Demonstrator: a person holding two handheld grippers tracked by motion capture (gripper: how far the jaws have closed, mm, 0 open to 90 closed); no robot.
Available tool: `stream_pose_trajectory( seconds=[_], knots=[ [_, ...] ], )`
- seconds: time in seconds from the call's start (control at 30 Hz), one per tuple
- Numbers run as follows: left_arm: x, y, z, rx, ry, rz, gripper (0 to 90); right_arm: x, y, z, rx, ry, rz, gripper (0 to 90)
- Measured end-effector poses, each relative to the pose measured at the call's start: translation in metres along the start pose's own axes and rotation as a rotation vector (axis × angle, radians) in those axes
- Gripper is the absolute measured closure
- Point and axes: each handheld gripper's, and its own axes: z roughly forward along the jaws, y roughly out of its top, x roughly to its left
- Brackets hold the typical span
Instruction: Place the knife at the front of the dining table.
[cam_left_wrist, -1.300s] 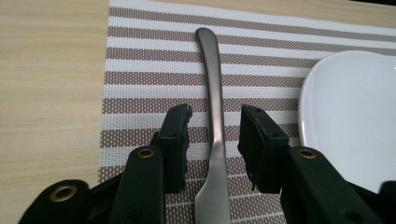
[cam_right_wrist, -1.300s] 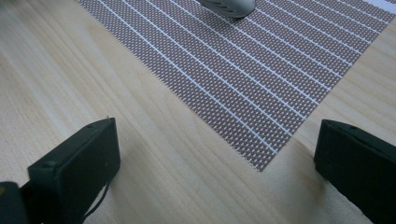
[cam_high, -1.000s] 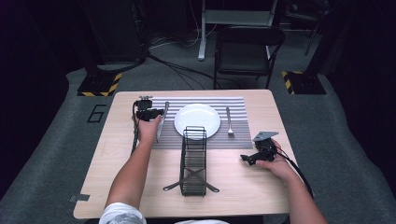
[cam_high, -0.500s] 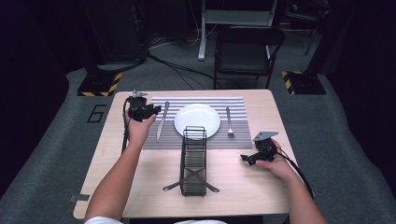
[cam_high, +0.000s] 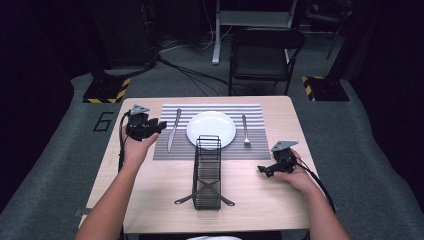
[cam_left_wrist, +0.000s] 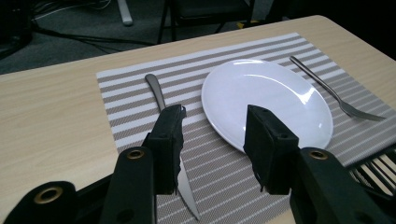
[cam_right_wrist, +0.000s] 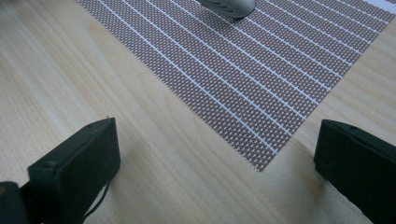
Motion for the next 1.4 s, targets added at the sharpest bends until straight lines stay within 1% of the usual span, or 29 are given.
stream_pose_trajectory(
  seconds=[0.1,0.2,0.27,0.37,0.5,0.57,0.67,0.7,0.73,0.9,0.93,0.97,1.0,1.07,1.13,1.23,1.4],
  knots=[
    [-0.002,-0.007,-0.008,-0.001,0.004,0.025,55.4,0.0,0.0,0.0,0.0,0.0,0.0,0.0],
    [-0.004,-0.014,-0.013,0.004,-0.001,0.039,53.7,0.0,0.0,0.0,0.0,0.0,0.0,0.0],
    [-0.006,-0.02,-0.015,0.005,-0.013,0.039,52.7,0.0,0.0,0.0,0.0,0.0,0.0,0.0],
    [-0.009,-0.029,-0.019,0.021,-0.026,0.049,51.8,0.0,0.0,0.0,-0.003,-0.003,0.002,0.0],
    [-0.01,-0.045,-0.02,0.06,-0.041,0.067,50.7,0.0,0.0,0.0,-0.002,-0.004,0.002,0.0],
    [-0.01,-0.054,-0.02,0.08,-0.052,0.07,50.3,0.0,0.0,0.0,-0.003,-0.004,0.002,0.0],
    [-0.007,-0.068,-0.019,0.103,-0.06,0.067,49.7,0.0,0.0,0.0,-0.003,-0.004,0.002,0.0],
    [-0.006,-0.072,-0.018,0.1,-0.06,0.064,49.5,0.0,0.0,0.0,-0.002,-0.004,0.003,0.0],
    [-0.005,-0.076,-0.018,0.114,-0.066,0.057,49.4,0.0,0.0,0.0,-0.002,-0.004,0.003,0.0],
    [0.002,-0.093,-0.015,0.132,-0.06,0.046,48.9,0.0,0.0,0.0,-0.003,-0.005,0.004,0.0],
    [0.003,-0.096,-0.014,0.133,-0.066,0.035,48.9,0.0,0.0,0.0,-0.003,-0.005,0.003,0.0],
    [0.004,-0.099,-0.013,0.136,-0.072,0.036,48.7,0.0,0.0,0.0,-0.003,-0.005,0.004,0.0],
    [0.005,-0.103,-0.012,0.133,-0.072,0.022,48.7,0.0,0.0,0.0,-0.003,-0.005,0.002,0.0],
    [0.008,-0.109,-0.01,0.142,-0.076,0.015,48.6,0.0,0.0,0.0,-0.003,-0.005,0.003,0.0],
    [0.011,-0.115,-0.006,0.144,-0.072,0.007,48.4,0.0,0.0,0.0,-0.003,-0.006,0.004,0.0],
    [0.015,-0.122,-0.003,0.15,-0.068,-0.025,47.6,0.001,0.0,0.0,-0.003,-0.007,0.005,0.0],
    [0.023,-0.135,0.001,0.173,-0.034,-0.027,47.5,0.001,0.0,0.0,-0.003,-0.007,0.004,0.0]
  ],
)
